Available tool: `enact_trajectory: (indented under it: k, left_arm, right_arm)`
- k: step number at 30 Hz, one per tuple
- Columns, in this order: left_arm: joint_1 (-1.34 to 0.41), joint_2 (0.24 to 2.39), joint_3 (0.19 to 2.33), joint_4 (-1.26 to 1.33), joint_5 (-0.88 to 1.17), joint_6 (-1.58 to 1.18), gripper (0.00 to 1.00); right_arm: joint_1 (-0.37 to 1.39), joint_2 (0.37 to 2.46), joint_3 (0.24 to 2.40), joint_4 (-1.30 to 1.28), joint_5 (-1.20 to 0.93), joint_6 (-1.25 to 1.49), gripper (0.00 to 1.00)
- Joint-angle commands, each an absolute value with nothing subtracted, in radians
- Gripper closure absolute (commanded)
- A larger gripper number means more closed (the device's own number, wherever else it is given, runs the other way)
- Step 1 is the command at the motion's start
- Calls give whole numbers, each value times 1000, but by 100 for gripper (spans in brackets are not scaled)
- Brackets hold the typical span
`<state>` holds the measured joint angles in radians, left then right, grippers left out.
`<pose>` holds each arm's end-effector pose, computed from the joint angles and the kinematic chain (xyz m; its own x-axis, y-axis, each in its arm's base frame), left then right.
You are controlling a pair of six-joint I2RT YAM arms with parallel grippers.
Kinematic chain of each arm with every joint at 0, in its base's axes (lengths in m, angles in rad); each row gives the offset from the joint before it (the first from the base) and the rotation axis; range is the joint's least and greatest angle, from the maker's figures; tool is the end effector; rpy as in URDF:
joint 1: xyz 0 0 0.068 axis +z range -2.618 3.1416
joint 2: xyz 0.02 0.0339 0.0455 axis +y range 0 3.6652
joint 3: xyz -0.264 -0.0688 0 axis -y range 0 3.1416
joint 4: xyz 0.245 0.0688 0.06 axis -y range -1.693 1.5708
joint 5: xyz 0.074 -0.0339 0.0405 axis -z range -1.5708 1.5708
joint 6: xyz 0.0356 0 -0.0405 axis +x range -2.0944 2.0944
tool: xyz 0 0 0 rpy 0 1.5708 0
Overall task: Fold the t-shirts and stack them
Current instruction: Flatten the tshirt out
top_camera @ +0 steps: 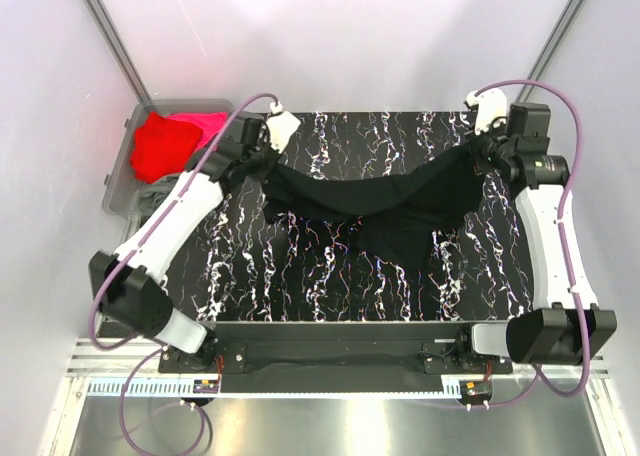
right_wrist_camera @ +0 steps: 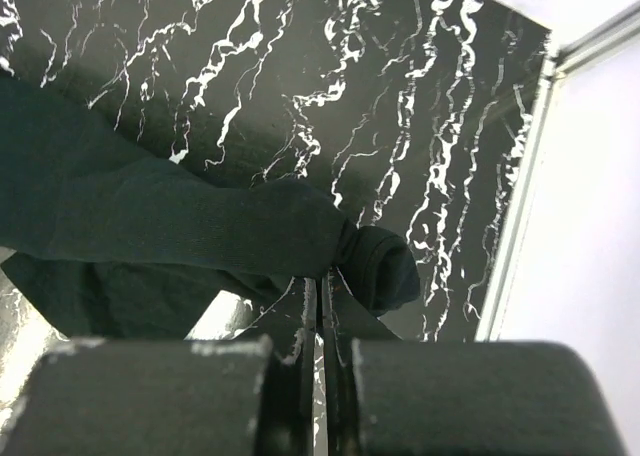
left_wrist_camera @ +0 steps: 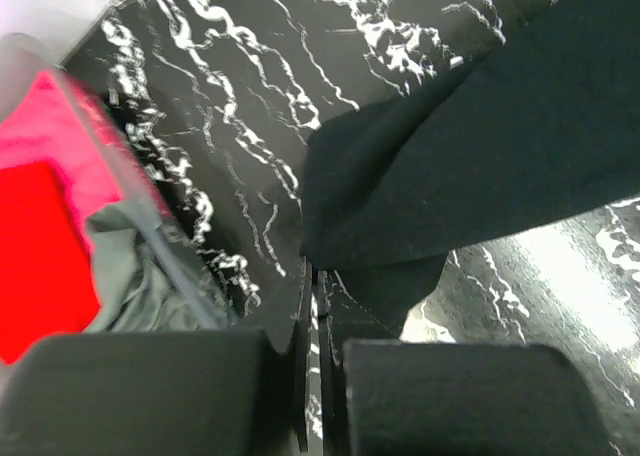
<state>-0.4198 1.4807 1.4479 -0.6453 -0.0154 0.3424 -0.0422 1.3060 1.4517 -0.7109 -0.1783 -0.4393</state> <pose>0.3001 -0.1334 0.3596 -0.4064 0.5490 -0.7303 0.5659 0.7788 0.2706 0.2767 -0.0054 0.4048 -0.4383 -0.4004 -0.8047 -0.3254 0.9052 -0.2732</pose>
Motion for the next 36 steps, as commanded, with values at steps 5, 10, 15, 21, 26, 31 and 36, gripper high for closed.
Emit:
enact_trajectory:
  k: [5, 10, 15, 21, 26, 31, 36]
  left_arm:
    - [-385, 1767, 1619, -618, 41, 327, 100]
    - [-353, 2032, 1868, -615, -24, 320, 100]
    - [-331, 2226, 2087, -609, -109, 370, 87]
    - [-325, 2243, 2151, -581, -222, 376, 40]
    - [-333, 1989, 1835, -592, -40, 394, 34]
    - [-440, 1826, 1560, -601, 63, 495, 45]
    - [-492, 1851, 1568, -675, 159, 488, 48]
  right_arm:
    - [-48, 1570, 1491, -635, -256, -468, 100]
    - [-48, 1836, 1684, -632, -301, -434, 100]
    - [-48, 2068, 1920, -638, -313, -423, 100]
    - [-48, 2233, 2071, -640, -304, -381, 100]
    - [-48, 2261, 2080, -643, -314, -348, 100]
    - [-48, 2260, 2066, -643, -337, -319, 100]
    - [-48, 2250, 2048, -643, -350, -321, 100]
